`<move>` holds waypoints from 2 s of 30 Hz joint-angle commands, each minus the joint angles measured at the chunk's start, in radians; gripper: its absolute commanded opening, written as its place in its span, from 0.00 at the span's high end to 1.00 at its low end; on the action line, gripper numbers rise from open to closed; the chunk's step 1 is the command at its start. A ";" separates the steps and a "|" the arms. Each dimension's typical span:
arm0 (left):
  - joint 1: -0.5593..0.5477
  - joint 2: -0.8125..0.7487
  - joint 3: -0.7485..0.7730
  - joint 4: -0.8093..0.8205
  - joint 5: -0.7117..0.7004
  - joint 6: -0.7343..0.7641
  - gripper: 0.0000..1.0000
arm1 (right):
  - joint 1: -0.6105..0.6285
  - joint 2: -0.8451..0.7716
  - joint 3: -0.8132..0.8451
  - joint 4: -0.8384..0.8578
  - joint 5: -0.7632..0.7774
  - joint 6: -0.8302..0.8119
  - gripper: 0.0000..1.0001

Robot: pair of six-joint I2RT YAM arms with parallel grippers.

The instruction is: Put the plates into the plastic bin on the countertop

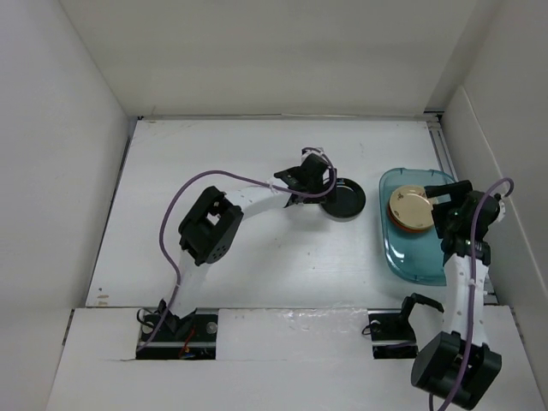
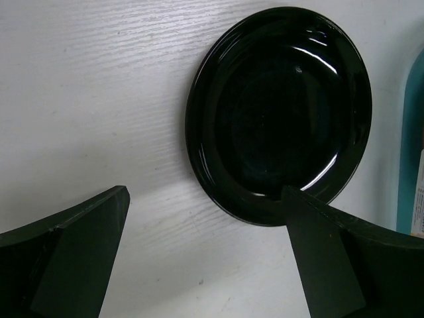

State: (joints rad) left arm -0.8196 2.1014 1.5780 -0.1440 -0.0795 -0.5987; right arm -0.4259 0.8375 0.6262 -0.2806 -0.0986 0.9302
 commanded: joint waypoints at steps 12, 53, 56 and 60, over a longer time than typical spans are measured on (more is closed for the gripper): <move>0.046 0.183 0.211 -0.040 0.072 -0.035 0.56 | -0.008 -0.167 0.046 -0.005 -0.291 -0.082 0.00; 0.152 -0.609 -0.306 0.142 0.455 0.062 1.00 | 0.573 0.235 -0.046 0.673 -0.404 -0.157 0.52; 0.152 -0.598 -0.285 0.085 0.365 0.050 0.55 | 0.573 0.223 -0.046 0.682 -0.360 -0.131 1.00; 0.152 -0.609 -0.285 0.066 0.275 0.031 0.00 | 0.540 0.186 -0.066 0.641 -0.238 -0.106 1.00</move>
State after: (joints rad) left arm -0.6659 1.5463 1.2736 -0.0944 0.2676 -0.5529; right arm 0.1356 1.0653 0.5434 0.3046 -0.4446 0.8047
